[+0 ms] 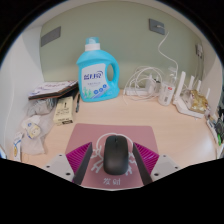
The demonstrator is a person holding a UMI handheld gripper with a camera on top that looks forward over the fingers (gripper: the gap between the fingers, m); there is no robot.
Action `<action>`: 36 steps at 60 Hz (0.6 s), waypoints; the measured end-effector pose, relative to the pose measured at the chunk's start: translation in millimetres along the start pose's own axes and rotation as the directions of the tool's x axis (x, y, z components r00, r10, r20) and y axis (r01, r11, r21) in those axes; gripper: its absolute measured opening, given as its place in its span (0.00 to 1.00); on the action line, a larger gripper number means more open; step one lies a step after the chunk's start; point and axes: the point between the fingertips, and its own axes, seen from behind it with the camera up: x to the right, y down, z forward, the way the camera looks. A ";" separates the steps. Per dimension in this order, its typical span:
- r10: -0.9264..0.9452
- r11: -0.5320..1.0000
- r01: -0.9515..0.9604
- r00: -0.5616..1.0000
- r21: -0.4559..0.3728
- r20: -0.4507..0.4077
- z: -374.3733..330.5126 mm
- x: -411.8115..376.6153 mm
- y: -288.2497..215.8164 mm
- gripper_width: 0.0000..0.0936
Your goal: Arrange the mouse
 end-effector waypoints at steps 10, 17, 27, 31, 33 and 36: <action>0.013 0.999 -0.010 0.998 0.053 -0.055 -50.0 -1.5 -23.0 0.90; 0.033 0.995 -0.024 0.995 0.093 -0.099 -102.7 -5.9 -31.6 0.91; 0.045 0.989 -0.023 0.988 0.147 -0.149 -185.9 -19.7 -28.7 0.91; 0.041 0.987 -0.014 0.986 0.160 -0.164 -214.3 -25.2 -23.6 0.91; 0.036 0.987 -0.009 0.985 0.162 -0.167 -227.2 -28.9 -20.4 0.91; 0.032 0.986 -0.004 0.985 0.164 -0.167 -244.6 -33.9 -15.4 0.91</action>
